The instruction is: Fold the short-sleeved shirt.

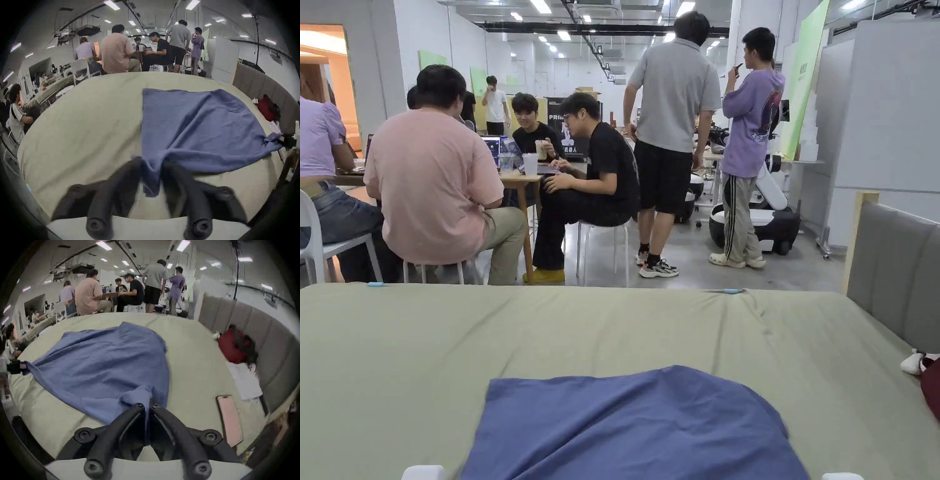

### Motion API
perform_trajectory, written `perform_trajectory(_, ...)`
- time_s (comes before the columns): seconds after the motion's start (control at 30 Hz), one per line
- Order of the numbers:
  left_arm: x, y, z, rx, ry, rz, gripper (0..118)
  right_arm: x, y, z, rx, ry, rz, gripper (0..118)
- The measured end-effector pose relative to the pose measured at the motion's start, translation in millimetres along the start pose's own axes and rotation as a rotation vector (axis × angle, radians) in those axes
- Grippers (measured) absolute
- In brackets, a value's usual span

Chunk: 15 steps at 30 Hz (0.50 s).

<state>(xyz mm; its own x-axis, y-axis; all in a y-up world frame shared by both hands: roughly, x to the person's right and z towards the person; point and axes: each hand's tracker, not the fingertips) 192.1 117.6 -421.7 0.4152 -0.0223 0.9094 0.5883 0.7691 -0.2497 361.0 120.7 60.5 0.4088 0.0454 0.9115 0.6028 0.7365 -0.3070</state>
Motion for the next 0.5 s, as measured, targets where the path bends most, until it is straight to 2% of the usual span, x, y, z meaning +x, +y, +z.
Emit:
perform_trajectory(0.03,2.2,0.8,5.0,0.031,0.023,-0.025,71,-3.4,4.0,5.7,0.012,-0.011,0.004,33)
perform_trajectory(0.07,6.9,1.6,11.9,0.064,0.034,-0.029,91,-7.0,9.4,10.1,0.021,-0.008,0.006,66)
perform_trajectory(0.1,11.7,6.1,20.0,0.102,0.040,-0.017,109,-11.8,16.6,15.7,0.042,0.009,0.003,104)
perform_trajectory(0.13,16.6,12.1,28.5,0.139,0.035,0.007,113,-17.5,25.3,25.2,0.082,0.042,-0.008,118)
perform_trajectory(0.23,32.3,25.3,49.3,0.175,-0.041,0.063,113,-39.0,42.6,45.0,0.168,0.068,-0.009,117)
perform_trajectory(0.27,35.7,28.1,52.5,0.176,-0.055,0.061,109,-43.0,46.5,47.3,0.156,0.066,0.000,114)
perform_trajectory(0.3,39.5,30.0,56.4,0.179,-0.053,0.053,90,-50.7,49.0,50.6,0.155,0.060,0.015,99)
perform_trajectory(0.33,42.9,27.9,60.8,0.186,-0.070,0.041,64,-56.2,49.3,52.8,0.159,0.055,0.034,73)
perform_trajectory(0.37,42.9,28.9,61.8,0.187,-0.090,0.035,25,-60.3,48.7,54.1,0.162,0.050,0.047,31)
perform_trajectory(0.4,42.2,31.5,59.6,0.162,-0.099,0.036,0,-62.6,48.4,52.9,0.159,0.041,0.048,1)
perform_trajectory(0.5,29.1,33.3,55.5,0.100,-0.106,0.051,0,-63.7,42.0,53.4,0.157,0.044,0.042,0)
